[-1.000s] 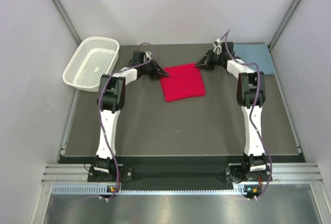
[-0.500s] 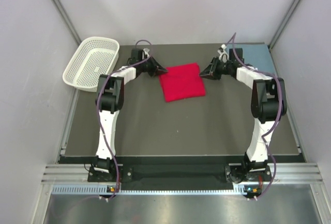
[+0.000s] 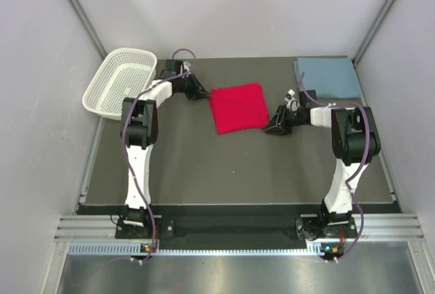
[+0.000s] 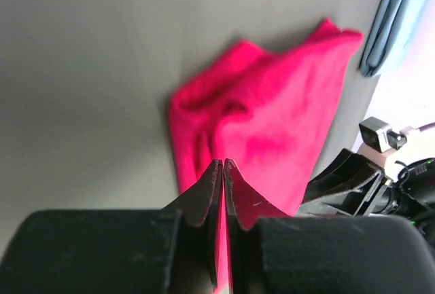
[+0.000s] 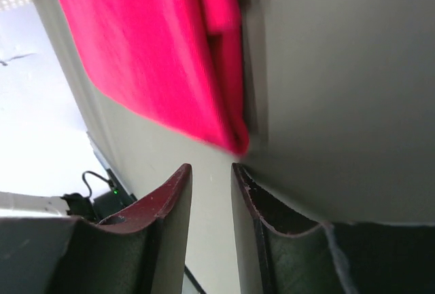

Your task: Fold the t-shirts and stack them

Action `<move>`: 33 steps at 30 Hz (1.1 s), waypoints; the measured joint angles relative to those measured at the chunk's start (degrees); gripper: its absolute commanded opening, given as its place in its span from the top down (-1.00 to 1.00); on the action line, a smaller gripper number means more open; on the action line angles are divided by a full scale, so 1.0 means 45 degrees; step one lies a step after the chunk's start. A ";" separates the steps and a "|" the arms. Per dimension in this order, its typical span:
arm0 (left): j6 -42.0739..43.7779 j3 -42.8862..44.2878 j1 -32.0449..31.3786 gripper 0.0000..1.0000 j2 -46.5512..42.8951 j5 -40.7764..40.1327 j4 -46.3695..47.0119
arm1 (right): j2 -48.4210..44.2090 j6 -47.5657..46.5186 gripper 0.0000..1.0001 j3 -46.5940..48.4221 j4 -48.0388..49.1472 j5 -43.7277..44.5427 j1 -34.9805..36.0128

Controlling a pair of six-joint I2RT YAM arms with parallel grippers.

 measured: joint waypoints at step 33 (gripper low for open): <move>0.0005 -0.8505 -0.2176 0.85 -0.4537 -0.0500 0.2166 | -0.0457 -0.1185 0.58 0.3517 -0.3181 0.0894 0.0918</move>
